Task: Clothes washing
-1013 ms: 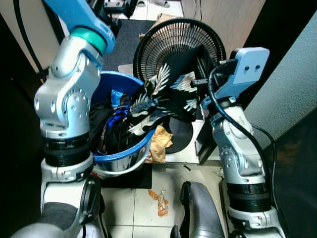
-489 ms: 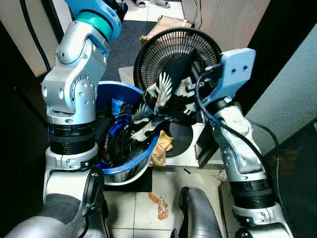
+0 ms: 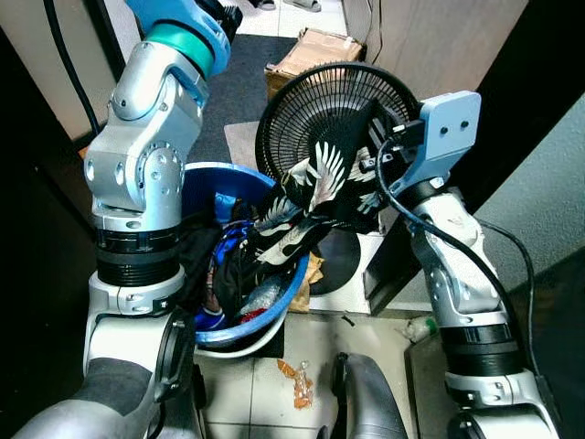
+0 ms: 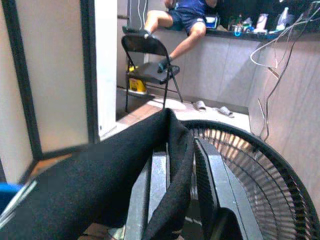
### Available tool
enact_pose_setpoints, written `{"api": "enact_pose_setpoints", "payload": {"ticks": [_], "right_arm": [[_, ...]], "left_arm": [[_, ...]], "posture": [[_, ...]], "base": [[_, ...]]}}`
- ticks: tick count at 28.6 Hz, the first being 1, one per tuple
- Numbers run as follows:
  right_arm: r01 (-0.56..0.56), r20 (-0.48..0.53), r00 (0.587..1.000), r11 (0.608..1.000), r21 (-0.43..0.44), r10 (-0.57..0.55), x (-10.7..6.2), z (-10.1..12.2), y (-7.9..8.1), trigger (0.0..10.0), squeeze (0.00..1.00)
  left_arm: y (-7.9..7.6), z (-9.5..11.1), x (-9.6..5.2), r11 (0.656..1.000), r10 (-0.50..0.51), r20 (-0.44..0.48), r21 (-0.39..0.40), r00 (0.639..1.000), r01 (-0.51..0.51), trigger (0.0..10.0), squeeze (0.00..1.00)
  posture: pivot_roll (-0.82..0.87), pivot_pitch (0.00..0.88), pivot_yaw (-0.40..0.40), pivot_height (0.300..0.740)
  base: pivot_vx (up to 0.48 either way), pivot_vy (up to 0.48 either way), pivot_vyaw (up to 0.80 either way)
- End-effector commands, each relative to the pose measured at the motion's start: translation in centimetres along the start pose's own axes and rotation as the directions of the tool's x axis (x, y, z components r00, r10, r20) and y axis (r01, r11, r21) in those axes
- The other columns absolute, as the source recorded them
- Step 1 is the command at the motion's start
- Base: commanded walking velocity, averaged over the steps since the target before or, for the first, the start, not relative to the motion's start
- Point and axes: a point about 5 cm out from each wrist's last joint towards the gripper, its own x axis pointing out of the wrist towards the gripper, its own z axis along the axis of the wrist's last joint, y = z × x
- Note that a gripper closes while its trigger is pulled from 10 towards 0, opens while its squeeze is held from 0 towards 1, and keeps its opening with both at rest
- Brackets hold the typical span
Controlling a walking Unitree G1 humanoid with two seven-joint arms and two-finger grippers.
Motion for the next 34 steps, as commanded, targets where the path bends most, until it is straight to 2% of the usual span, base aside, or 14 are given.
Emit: {"api": "enact_pose_setpoints", "payload": {"ticks": [1,12,14,16,18,20,22,25,27,28,29,33,34], "right_arm": [[0.027,0.037,0.999,1.000,0.005,-0.027,0.2,0.6,-0.5,10.0,0.00],[0.012,0.040,0.999,1.000,0.013,-0.012,0.3,0.4,-0.3,10.0,0.00],[0.009,0.041,0.999,1.000,0.017,-0.010,0.3,0.4,-0.2,10.0,0.00],[0.000,0.043,0.999,1.000,0.025,-0.001,0.4,0.3,0.3,10.0,0.00],[0.000,0.043,0.999,1.000,0.025,-0.001,0.4,0.3,0.3,10.0,0.00],[-0.006,0.044,0.999,0.999,0.033,0.005,0.4,0.2,0.7,10.0,0.00],[-0.006,0.044,0.999,0.999,0.033,0.005,0.4,0.2,0.7,10.0,0.00],[-0.009,0.046,0.999,0.999,0.041,0.007,0.4,0.1,0.9,10.0,0.00],[-0.009,0.046,0.999,0.999,0.041,0.007,0.4,0.1,0.9,10.0,0.00],[-0.010,0.050,0.999,0.999,0.045,0.008,0.4,0.2,1.0,10.0,0.00],[-0.012,0.054,0.998,0.999,0.047,0.009,0.5,0.2,1.0,10.0,0.00],[-0.012,0.059,0.998,0.999,0.049,0.010,0.7,0.3,1.1,10.0,0.00],[-0.013,0.061,0.998,0.999,0.049,0.010,0.9,0.3,1.1,10.0,0.00]], "left_arm": [[-0.1,0.0,0.0,1.000,-0.004,0.004,0.007,1.000,0.004,10.0,0.00],[-0.3,-0.3,0.4,1.000,-0.011,-0.003,0.014,1.000,0.011,10.0,0.00],[-0.8,-0.3,0.8,0.999,-0.033,-0.003,0.042,0.999,0.033,10.0,0.00],[-2.0,0.1,2.2,0.991,-0.087,0.007,0.101,0.996,0.086,10.0,0.00],[-2.0,0.1,2.2,0.991,-0.087,0.007,0.101,0.996,0.086,10.0,0.00],[-3.1,1.3,3.4,0.981,-0.136,0.053,0.145,0.989,0.127,10.0,0.00],[-3.1,1.3,3.4,0.981,-0.136,0.053,0.145,0.989,0.127,10.0,0.00],[-3.7,2.6,4.1,0.967,-0.174,0.114,0.205,0.978,0.149,10.0,0.00],[-3.7,2.6,4.1,0.967,-0.174,0.114,0.205,0.978,0.149,10.0,0.00],[-4.0,3.2,4.3,0.955,-0.197,0.149,0.255,0.969,0.154,10.0,0.00],[-4.4,3.1,4.2,0.934,-0.231,0.159,0.314,0.960,0.173,10.0,0.00],[-4.6,2.2,4.1,0.919,-0.253,0.146,0.347,0.956,0.190,10.0,0.00],[-4.0,1.0,4.5,0.928,-0.226,0.106,0.326,0.968,0.181,10.0,0.00]], "posture": [[0.04,0.062,-0.011,0.599],[0.05,0.059,-0.013,0.634],[0.05,0.055,-0.013,0.639],[0.04,0.047,-0.010,0.649],[0.04,0.047,-0.010,0.649],[0.05,0.045,-0.010,0.659],[0.05,0.045,-0.010,0.659],[0.04,0.043,-0.011,0.669],[0.04,0.043,-0.011,0.669],[0.04,0.043,-0.012,0.674],[0.05,0.043,-0.017,0.679],[0.05,0.043,-0.021,0.689],[0.05,0.043,-0.023,0.694]], "base": [[0.000,0.000,0.00],[0.000,0.000,0.00],[0.000,0.000,0.00],[0.000,0.000,0.00],[0.000,0.000,0.00],[0.000,0.000,0.00],[0.000,0.000,0.00],[0.000,0.000,0.00],[0.000,0.000,0.00],[0.000,0.000,0.00],[0.000,0.000,0.00],[0.000,0.000,0.00],[0.000,0.000,0.00]]}}
